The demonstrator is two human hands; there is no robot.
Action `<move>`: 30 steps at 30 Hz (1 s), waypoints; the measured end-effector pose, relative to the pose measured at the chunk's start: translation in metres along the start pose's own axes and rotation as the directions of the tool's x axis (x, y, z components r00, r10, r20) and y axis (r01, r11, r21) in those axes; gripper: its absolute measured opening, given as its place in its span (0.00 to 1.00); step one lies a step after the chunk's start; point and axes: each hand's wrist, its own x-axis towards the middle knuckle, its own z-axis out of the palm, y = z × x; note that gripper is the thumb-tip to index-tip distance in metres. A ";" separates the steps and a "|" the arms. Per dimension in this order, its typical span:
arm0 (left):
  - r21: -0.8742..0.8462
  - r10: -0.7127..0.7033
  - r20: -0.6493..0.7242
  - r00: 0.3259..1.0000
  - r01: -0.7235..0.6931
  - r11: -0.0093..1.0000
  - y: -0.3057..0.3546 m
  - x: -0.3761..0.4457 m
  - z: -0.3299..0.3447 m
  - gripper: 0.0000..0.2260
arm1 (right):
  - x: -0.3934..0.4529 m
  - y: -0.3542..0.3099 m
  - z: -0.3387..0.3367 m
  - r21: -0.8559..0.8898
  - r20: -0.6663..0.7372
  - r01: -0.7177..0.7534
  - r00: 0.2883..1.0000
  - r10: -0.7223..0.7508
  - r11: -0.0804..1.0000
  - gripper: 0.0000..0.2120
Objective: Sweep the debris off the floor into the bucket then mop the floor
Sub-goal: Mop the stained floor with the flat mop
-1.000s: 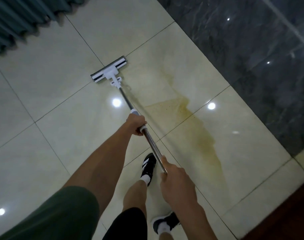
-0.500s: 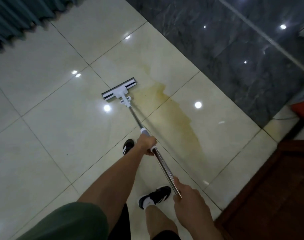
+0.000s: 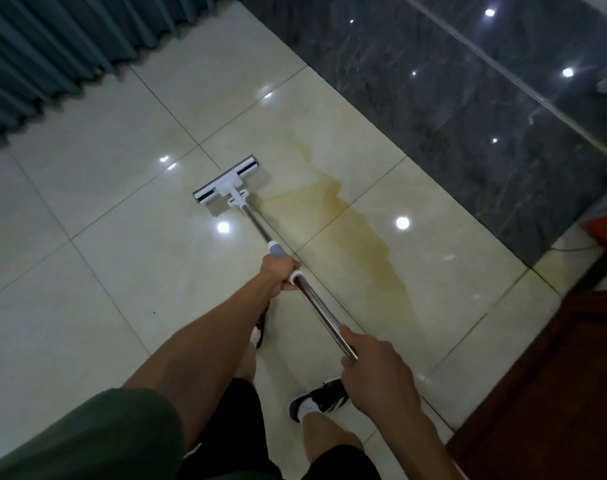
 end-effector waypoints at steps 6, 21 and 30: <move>0.002 -0.021 -0.038 0.999 0.021 1.000 0.059 0.073 -0.102 0.10 | 0.066 -0.110 0.021 0.018 0.019 0.074 0.997 -0.074 0.997 0.25; 0.052 -0.120 0.080 0.989 0.117 0.992 0.100 0.143 -0.168 0.02 | 0.117 -0.215 0.028 -0.103 0.040 -0.024 0.999 0.028 0.994 0.25; 0.213 -0.073 0.092 0.993 0.052 0.976 0.045 0.116 -0.147 0.07 | 0.067 -0.173 0.066 -0.060 0.011 -0.006 1.000 0.007 0.998 0.19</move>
